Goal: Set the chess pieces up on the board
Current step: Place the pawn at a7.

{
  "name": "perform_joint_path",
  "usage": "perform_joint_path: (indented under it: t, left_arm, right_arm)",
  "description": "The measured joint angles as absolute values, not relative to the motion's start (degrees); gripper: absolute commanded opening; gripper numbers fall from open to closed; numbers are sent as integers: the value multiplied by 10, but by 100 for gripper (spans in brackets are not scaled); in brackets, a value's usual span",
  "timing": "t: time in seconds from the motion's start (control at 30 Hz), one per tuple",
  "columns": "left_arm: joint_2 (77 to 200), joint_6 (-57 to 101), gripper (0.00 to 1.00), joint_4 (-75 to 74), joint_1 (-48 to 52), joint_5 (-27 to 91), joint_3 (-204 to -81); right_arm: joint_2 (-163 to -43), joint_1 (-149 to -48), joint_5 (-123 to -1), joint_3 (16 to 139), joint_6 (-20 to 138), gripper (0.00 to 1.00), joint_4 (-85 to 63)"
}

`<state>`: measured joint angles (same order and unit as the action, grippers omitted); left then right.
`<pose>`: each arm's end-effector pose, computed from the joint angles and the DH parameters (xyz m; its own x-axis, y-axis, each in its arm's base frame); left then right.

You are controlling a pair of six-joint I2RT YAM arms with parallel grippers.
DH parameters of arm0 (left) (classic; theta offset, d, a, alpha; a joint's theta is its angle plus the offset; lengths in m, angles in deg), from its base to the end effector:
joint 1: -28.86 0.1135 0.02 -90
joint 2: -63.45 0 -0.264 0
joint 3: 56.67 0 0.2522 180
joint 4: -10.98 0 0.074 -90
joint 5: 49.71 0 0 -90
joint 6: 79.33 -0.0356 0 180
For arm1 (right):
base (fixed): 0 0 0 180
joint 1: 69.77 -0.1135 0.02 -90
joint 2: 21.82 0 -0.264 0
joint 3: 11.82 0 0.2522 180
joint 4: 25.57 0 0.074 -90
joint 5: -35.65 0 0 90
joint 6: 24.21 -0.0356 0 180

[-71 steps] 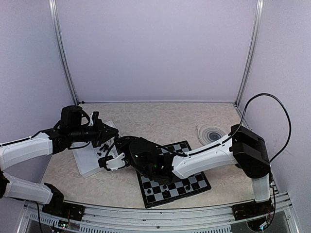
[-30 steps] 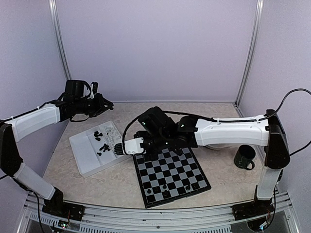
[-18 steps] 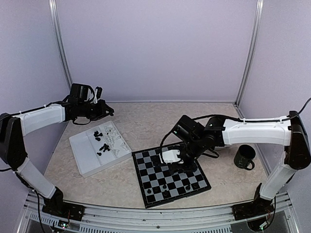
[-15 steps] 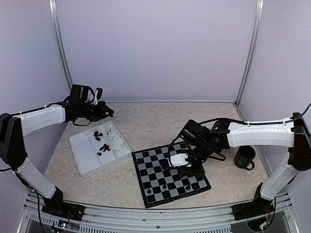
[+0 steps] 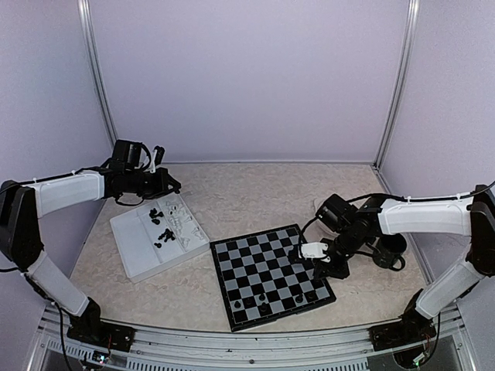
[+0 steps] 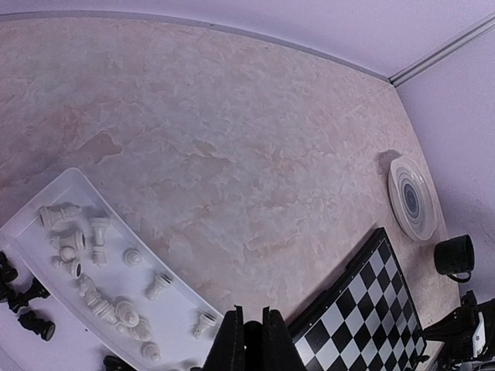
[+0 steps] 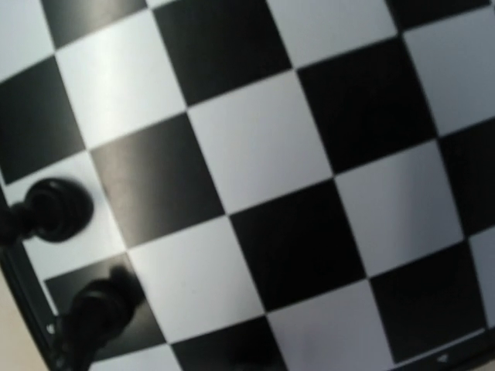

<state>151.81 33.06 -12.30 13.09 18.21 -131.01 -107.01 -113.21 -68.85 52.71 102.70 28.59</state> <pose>0.3257 -0.1059 0.2515 -0.7448 -0.1565 -0.6487 0.2768 0.8121 -0.5136 0.1843 0.1868 0.1829 -0.1319 -0.9257 -0.3545 -0.9912 0.1275 0.0360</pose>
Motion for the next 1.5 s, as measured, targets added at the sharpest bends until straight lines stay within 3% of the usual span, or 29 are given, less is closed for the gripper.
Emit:
perform_joint_path:
  t: [0.5, 0.9, 1.5]
  left_arm:
    - [1518, 329, 5, -123, 131, 177, -1310]
    - [1518, 329, 5, -123, 131, 167, -1310]
    - [1520, 329, 5, -123, 131, 160, -1310]
  right_arm:
    - [-1070, -1130, -709, 507, 1021, 3, 268]
    - [-1072, -1130, -706, 506, 1017, 32, 263]
    - [-1069, -1130, -709, 506, 1015, 33, 274]
